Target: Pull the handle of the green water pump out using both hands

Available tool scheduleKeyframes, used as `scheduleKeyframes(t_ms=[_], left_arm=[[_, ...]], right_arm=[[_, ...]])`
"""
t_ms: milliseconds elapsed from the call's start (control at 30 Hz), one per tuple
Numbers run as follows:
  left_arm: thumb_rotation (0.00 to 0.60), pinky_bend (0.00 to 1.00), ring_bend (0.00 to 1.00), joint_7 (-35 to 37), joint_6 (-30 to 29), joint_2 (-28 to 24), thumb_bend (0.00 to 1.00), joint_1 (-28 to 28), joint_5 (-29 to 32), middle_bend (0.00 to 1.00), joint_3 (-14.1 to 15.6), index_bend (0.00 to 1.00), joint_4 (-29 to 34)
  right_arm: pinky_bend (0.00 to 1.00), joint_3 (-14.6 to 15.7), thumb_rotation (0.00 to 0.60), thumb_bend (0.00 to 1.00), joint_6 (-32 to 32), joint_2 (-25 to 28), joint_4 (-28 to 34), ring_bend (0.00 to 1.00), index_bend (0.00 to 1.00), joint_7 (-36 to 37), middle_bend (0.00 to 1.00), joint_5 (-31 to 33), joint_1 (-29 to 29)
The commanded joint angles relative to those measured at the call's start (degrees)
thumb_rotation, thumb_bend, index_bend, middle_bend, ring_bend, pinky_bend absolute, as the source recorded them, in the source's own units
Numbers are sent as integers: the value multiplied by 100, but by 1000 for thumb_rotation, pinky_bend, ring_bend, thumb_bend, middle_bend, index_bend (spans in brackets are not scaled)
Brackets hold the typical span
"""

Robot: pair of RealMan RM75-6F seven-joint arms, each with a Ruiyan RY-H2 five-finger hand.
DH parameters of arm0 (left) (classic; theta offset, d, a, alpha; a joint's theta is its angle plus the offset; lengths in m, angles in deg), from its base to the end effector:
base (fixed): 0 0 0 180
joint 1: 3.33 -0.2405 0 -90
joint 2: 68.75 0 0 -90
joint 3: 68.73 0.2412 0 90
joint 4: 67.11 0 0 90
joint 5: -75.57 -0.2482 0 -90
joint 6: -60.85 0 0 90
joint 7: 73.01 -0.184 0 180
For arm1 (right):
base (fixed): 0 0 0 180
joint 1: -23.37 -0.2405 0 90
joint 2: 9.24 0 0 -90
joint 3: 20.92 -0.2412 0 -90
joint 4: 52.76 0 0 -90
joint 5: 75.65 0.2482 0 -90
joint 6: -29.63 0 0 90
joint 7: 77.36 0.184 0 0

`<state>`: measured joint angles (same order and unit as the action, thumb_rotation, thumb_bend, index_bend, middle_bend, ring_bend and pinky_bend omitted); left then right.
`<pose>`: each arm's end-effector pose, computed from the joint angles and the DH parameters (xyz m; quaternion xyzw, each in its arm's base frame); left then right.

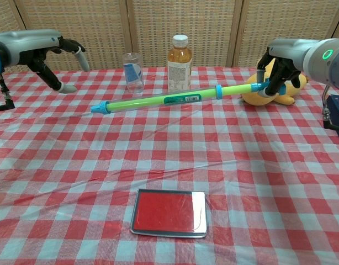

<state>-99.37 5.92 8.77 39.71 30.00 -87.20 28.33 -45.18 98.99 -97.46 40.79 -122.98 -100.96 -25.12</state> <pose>-0.1240 0.4124 0.0058 -0.6717 -0.4389 -0.3675 0.4702 -0.1059 -0.4206 -0.0111 0.6045 -0.4731 0.3125 0.5595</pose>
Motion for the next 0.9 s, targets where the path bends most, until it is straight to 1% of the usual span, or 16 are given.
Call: scheduleKeyframes(t_ms=[33, 167, 533, 733, 900], left_arm=[[600, 0, 0, -188, 17, 158, 307, 234, 253, 0, -39, 329, -167], [600, 0, 0, -318, 71, 249, 307, 415, 472, 0, -7, 330, -267], [600, 0, 0, -631, 114, 551, 306, 817, 1079, 0, 217, 331, -449], [600, 0, 0, -793, -113, 782, 306, 1004, 1171, 0, 274, 332, -634], [600, 0, 0, -831, -188, 876, 306, 1098, 1235, 0, 283, 336, -712]], right_arm=[[740, 25, 600, 544, -3, 29, 18, 1000, 812, 34, 1000, 32, -1], [740, 51, 600, 544, -18, 78, 43, 1000, 812, 104, 1000, 69, 6], [740, 70, 600, 543, -84, 273, 123, 1000, 812, 344, 1000, 85, 5], [740, 101, 600, 544, -154, 396, 258, 1000, 812, 475, 1000, 99, -1], [739, 143, 600, 544, -159, 482, 294, 1000, 812, 559, 1000, 119, 2]])
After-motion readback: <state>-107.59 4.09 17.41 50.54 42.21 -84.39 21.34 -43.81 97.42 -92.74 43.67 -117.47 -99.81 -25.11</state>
